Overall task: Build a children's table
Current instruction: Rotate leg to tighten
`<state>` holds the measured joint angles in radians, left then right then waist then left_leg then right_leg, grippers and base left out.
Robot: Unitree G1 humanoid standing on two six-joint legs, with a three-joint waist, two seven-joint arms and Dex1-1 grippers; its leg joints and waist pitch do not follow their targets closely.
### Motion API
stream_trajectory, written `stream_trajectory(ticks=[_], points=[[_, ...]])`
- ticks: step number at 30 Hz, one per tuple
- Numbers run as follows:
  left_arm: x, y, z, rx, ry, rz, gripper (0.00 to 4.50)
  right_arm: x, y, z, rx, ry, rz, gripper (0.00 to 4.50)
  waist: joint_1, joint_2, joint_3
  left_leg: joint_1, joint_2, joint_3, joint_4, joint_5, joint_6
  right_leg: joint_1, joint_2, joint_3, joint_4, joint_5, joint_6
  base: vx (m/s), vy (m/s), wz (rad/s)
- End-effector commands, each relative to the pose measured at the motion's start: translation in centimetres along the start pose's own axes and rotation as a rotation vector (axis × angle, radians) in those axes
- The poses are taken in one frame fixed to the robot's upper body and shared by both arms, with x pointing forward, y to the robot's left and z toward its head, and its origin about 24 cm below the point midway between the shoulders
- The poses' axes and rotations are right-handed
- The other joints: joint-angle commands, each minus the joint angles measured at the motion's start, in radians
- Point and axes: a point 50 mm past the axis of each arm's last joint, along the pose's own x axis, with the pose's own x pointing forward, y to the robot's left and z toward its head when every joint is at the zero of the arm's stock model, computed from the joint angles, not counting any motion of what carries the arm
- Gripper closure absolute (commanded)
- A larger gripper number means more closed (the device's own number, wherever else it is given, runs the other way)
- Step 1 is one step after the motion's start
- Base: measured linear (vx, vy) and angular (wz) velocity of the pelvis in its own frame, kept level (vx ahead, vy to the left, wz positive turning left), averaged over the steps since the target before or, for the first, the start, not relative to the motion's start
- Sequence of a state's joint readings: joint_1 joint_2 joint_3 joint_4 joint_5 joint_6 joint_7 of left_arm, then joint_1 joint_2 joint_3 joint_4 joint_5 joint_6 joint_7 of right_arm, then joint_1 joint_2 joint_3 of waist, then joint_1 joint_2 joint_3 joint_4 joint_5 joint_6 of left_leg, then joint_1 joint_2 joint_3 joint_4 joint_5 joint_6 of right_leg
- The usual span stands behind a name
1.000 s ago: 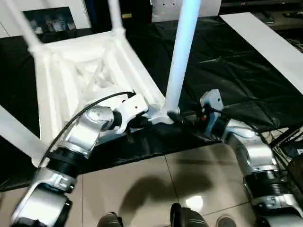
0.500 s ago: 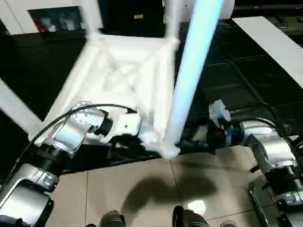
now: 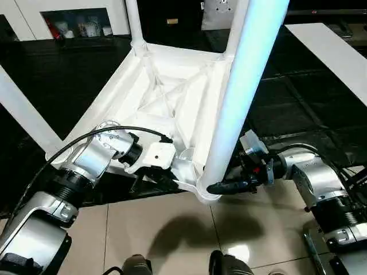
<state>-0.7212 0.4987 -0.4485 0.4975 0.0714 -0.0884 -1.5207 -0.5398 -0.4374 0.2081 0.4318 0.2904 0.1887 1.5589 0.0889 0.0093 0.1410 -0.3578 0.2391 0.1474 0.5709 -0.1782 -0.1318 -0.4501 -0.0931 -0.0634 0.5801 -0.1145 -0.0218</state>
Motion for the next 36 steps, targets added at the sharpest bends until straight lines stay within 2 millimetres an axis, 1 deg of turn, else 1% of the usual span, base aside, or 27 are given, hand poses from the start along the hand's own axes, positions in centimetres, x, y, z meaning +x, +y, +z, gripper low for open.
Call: stream_trajectory(ticks=[1, 3, 7, 8, 9, 10, 11, 12, 13, 14, 15, 16, 17, 18, 19, 21, 22, 23, 24, 25, 26, 27, 28, 29, 30, 33, 36], points=[[1.3, -0.7, -0.5, -0.021, 0.025, -0.099, 4.50, 0.2, 0.0, 0.4, 0.008, -0.018, 0.025, 2.32, -0.007, -0.003, -0.094, -0.006, -0.029, 0.038, -0.055, -0.161, 0.078, 0.082, -0.012, 0.024, -0.046, -0.265, -0.255, 0.000, 0.000, 0.00], [1.2, -0.7, -0.5, -0.055, 0.005, -0.087, 4.50, 0.2, 0.2, 0.4, 0.018, -0.037, 0.023, 2.36, -0.006, -0.004, -0.092, -0.006, -0.030, 0.038, -0.056, -0.165, 0.073, 0.083, -0.012, 0.024, -0.050, -0.294, -0.245, 0.000, 0.000, 0.00], [1.0, -0.7, -0.8, -0.140, -0.031, -0.035, 4.50, 0.6, -0.1, 0.4, 0.041, -0.042, -0.062, 2.43, -0.008, -0.003, -0.091, -0.008, -0.031, 0.038, -0.057, -0.153, 0.065, 0.084, -0.012, 0.025, -0.049, -0.296, -0.235, 0.000, 0.000, 0.00], [0.9, -0.5, -1.0, -0.236, -0.041, 0.038, 4.50, 1.3, -0.9, 0.3, 0.051, -0.032, -0.193, 2.43, -0.011, 0.000, -0.086, -0.009, -0.031, 0.038, -0.059, -0.171, 0.056, 0.081, -0.012, 0.025, -0.052, -0.325, -0.227, 0.000, 0.000, 0.00], [0.9, -0.4, -1.1, -0.269, -0.048, 0.075, 4.50, 1.7, -1.4, 0.4, 0.051, -0.038, -0.274, 2.43, -0.016, -0.002, -0.079, -0.012, -0.035, 0.034, -0.064, -0.186, 0.039, 0.081, -0.012, 0.023, -0.058, -0.376, -0.206, 0.000, 0.000, 0.00], [0.9, -0.4, -1.1, -0.281, -0.054, 0.090, 4.50, 1.9, -1.7, 0.4, 0.053, -0.045, -0.308, 2.43, -0.021, -0.002, -0.079, -0.016, -0.037, 0.032, -0.065, -0.197, 0.029, 0.085, -0.013, 0.020, -0.060, -0.414, -0.189, 0.000, 0.000, 0.00], [0.9, -0.3, -1.1, -0.306, -0.065, 0.116, 4.50, 2.1, -2.1, 0.5, 0.061, -0.057, -0.358, 2.44, -0.030, -0.004, -0.078, -0.011, -0.041, 0.030, -0.067, -0.217, 0.014, 0.082, -0.013, 0.018, -0.069, -0.481, -0.157, 0.000, 0.000, 0.00], [1.0, -0.1, -1.0, -0.346, -0.087, 0.168, 4.50, 2.7, -2.9, 0.5, 0.076, -0.062, -0.460, 2.46, -0.036, -0.004, -0.075, -0.011, -0.044, 0.029, -0.067, -0.226, 0.014, 0.082, -0.013, 0.016, -0.074, -0.513, -0.143, 0.000, 0.000, 0.00], [1.1, -0.1, -0.9, -0.357, -0.092, 0.184, 4.50, 2.8, -3.1, 0.5, 0.083, -0.062, -0.488, 2.47, -0.049, -0.006, -0.072, -0.020, -0.044, 0.025, -0.070, -0.227, 0.005, 0.086, -0.014, 0.013, -0.073, -0.540, -0.126, 0.000, 0.000, 0.00], [1.2, 0.1, -0.9, -0.388, -0.097, 0.230, 4.50, 3.2, -3.4, 0.4, 0.100, -0.063, -0.541, 2.48, -0.056, -0.007, -0.070, -0.022, -0.047, 0.023, -0.071, -0.234, 0.005, 0.088, -0.014, 0.010, -0.078, -0.572, -0.111, 0.000, 0.000, 0.00], [1.2, 0.2, -0.8, -0.400, -0.098, 0.250, 4.50, 3.4, -3.6, 0.3, 0.107, -0.063, -0.563, 2.48, -0.071, -0.005, -0.070, -0.016, -0.052, 0.022, -0.068, -0.253, 0.008, 0.082, -0.013, 0.003, -0.091, -0.624, -0.083, 0.000, 0.000, 0.00], [1.5, 0.8, -0.5, -0.441, -0.122, 0.328, 4.50, 3.8, -4.4, 0.3, 0.142, -0.066, -0.697, 2.48, -0.076, -0.010, -0.066, -0.015, -0.053, 0.023, -0.068, -0.260, 0.013, 0.077, -0.010, 0.003, -0.096, -0.639, -0.074, 0.000, 0.000, 0.00], [1.7, 1.0, -0.3, -0.451, -0.129, 0.357, 4.50, 4.1, -4.7, 0.3, 0.150, -0.073, -0.742, 2.49, -0.082, -0.006, -0.061, -0.013, -0.057, 0.024, -0.065, -0.263, 0.015, 0.071, -0.008, 0.000, -0.101, -0.665, -0.067, 0.000, 0.000, 0.00], [1.9, 1.3, -0.1, -0.462, -0.137, 0.389, 4.50, 4.5, -5.0, 0.3, 0.159, -0.081, -0.791, 2.49, -0.089, -0.007, -0.061, -0.007, -0.061, 0.024, -0.060, -0.278, 0.017, 0.065, -0.007, -0.006, -0.110, -0.708, -0.048, 0.000, 0.000, 0.00], [2.0, 1.3, 0.0, -0.467, -0.140, 0.402, 4.50, 4.6, -5.1, 0.4, 0.163, -0.084, -0.810, 2.49, -0.092, -0.007, -0.060, -0.008, -0.063, 0.024, -0.060, -0.281, 0.018, 0.065, -0.006, -0.008, -0.113, -0.721, -0.038, 0.000, 0.000, 0.00], [2.6, 2.5, 0.9, -0.478, -0.157, 0.509, 4.50, 6.1, -5.6, 0.3, 0.173, -0.093, -0.956, 2.49, -0.099, -0.005, -0.057, 0.001, -0.063, 0.024, -0.059, -0.306, 0.023, 0.054, -0.004, -0.020, -0.129, -0.752, -0.014, 0.000, 0.000, 0.00], [2.7, 2.7, 1.1, -0.478, -0.161, 0.519, 4.50, 6.2, -5.6, 0.3, 0.179, -0.098, -0.964, 2.49, -0.099, -0.003, -0.058, 0.002, -0.063, 0.022, -0.061, -0.314, 0.026, 0.057, -0.003, -0.024, -0.130, -0.745, -0.012, 0.000, 0.000, 0.00], [2.8, 2.9, 1.2, -0.477, -0.165, 0.534, 4.50, 6.4, -5.6, 0.3, 0.187, -0.108, -0.977, 2.17, -0.099, -0.002, -0.059, 0.000, -0.062, 0.021, -0.064, -0.317, 0.031, 0.061, -0.003, -0.027, -0.132, -0.731, -0.012, 0.000, 0.000, 0.00], [2.9, 3.6, 1.6, -0.464, -0.166, 0.576, 4.50, 6.7, -5.6, 0.4, 0.191, -0.132, -1.003, 1.97, -0.100, 0.003, -0.059, -0.001, -0.057, 0.020, -0.069, -0.329, 0.041, 0.066, -0.004, -0.032, -0.135, -0.695, -0.017, 0.000, 0.000, 0.00], [3.0, 3.8, 1.7, -0.463, -0.162, 0.594, 4.50, 6.8, -5.6, 0.4, 0.190, -0.137, -1.017, 1.84, -0.102, 0.008, -0.060, 0.001, -0.051, 0.017, -0.074, -0.342, 0.048, 0.069, -0.006, -0.038, -0.136, -0.653, -0.030, 0.000, 0.000, 0.00], [3.0, 3.8, 1.7, -0.461, -0.160, 0.595, 4.50, 6.8, -5.6, 0.4, 0.188, -0.138, -1.018, 1.84, -0.101, 0.016, -0.062, 0.001, -0.044, 0.014, -0.081, -0.346, 0.052, 0.073, -0.009, -0.036, -0.128, -0.585, -0.059, 0.000, 0.000, 0.00], [3.0, 3.8, 1.7, -0.445, -0.138, 0.600, 4.50, 6.6, -5.5, 0.6, 0.178, -0.153, -1.020, 1.72, -0.099, 0.016, -0.063, 0.002, -0.039, 0.014, -0.084, -0.350, 0.057, 0.072, -0.009, -0.031, -0.122, -0.521, -0.091, 0.000, 0.000, 0.00], [3.0, 3.8, 1.7, -0.445, -0.138, 0.600, 4.50, 6.6, -5.5, 0.6, 0.178, -0.153, -1.020, 1.72, -0.097, 0.014, -0.062, 0.004, -0.038, 0.017, -0.084, -0.355, 0.059, 0.069, -0.009, -0.028, -0.122, -0.501, -0.105, 0.000, 0.000, 0.00], [2.9, 3.7, 1.4, -0.435, -0.117, 0.600, 4.50, 6.4, -5.4, 0.8, 0.167, -0.182, -1.002, 1.56, -0.097, 0.011, -0.059, 0.004, -0.039, 0.019, -0.085, -0.361, 0.061, 0.068, -0.008, -0.026, -0.120, -0.492, -0.115, 0.000, 0.000, 0.00], [2.8, 3.6, 1.2, -0.428, -0.102, 0.594, 4.50, 6.0, -5.2, 1.1, 0.144, -0.209, -0.977, 1.38, -0.093, 0.012, -0.060, 0.002, -0.038, 0.019, -0.085, -0.366, 0.067, 0.071, -0.012, -0.020, -0.113, -0.479, -0.129, 0.000, 0.000, 0.00], [2.4, 3.2, 0.6, -0.408, -0.081, 0.569, 4.50, 5.0, -4.6, 1.3, 0.108, -0.239, -0.899, 1.18, -0.084, 0.009, -0.065, -0.001, -0.036, 0.024, -0.085, -0.320, 0.078, 0.074, -0.012, -0.008, -0.102, -0.398, -0.161, 0.000, 0.000, 0.00], [2.3, 3.0, 0.1, -0.392, -0.067, 0.544, 4.50, 4.1, -4.3, 1.4, 0.086, -0.245, -0.847, 0.89, -0.077, 0.003, -0.065, 0.001, -0.039, 0.032, -0.080, -0.294, 0.086, 0.070, -0.012, 0.001, -0.096, -0.385, -0.181, 0.000, 0.000, 0.00]])
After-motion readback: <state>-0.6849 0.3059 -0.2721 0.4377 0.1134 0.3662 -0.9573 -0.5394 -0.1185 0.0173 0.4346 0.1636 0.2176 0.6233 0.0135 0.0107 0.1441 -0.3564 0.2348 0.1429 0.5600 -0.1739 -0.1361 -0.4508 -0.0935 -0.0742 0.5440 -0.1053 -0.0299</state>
